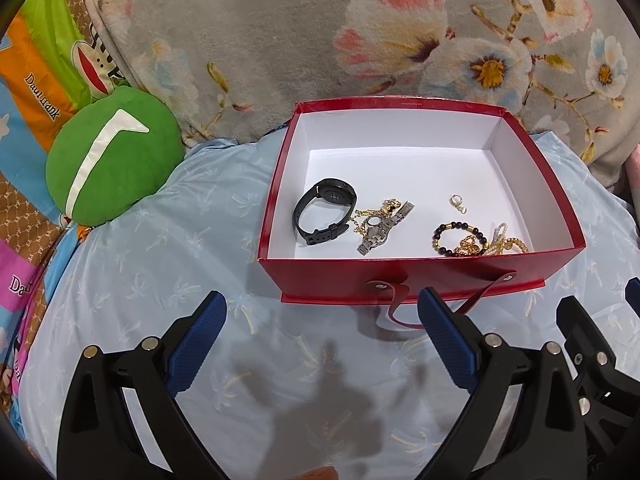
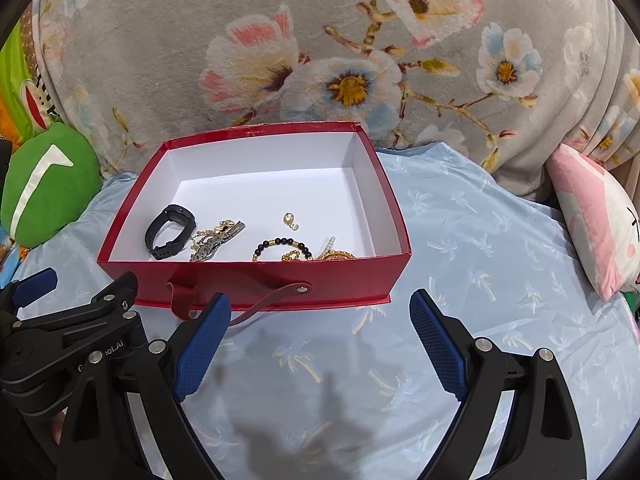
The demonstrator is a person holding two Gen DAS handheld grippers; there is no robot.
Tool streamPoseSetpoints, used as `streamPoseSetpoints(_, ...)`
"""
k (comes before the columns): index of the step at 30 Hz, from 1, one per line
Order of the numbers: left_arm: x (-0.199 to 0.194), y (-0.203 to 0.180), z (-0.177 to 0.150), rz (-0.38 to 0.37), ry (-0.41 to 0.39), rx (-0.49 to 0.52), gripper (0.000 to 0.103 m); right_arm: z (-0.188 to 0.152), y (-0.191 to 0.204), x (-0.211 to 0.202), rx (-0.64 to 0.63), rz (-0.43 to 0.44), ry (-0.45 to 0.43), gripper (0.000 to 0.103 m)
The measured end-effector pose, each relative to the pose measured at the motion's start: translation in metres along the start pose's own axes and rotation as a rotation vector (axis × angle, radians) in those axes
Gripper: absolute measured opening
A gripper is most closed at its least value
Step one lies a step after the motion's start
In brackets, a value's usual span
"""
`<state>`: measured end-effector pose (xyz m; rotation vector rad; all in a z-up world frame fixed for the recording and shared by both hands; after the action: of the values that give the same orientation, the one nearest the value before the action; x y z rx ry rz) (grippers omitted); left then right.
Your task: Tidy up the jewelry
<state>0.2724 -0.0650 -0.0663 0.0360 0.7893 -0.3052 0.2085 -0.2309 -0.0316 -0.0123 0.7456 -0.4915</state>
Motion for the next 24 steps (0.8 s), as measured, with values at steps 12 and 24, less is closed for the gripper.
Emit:
streamPoseSetpoints(12, 0.0057, -0.0020, -0.0007, -0.004, 0.010, -0.002, 0.094, 0.0013, -0.0010, 0.0019, -0.003, -0.011, 0.001, 0.089)
streamPoseSetpoints(24, 0.0091, -0.0022, 0.0001, -0.004, 0.015, 0.015, 0.094, 0.0017, -0.0009, 0.0025, -0.001, -0.010, 0.003, 0.089)
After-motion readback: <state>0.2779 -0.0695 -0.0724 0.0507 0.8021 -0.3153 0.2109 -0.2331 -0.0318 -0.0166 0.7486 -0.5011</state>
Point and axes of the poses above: each gripper's, at about its wrist camera, not at the fingertips, and x roughly the way its jaws point, y to its left, z to its top, the point moved 9 cm from there along x, roughly the way its jaws point, and after that the axes turned 14 degrees about -z, right-handed, at the moved point
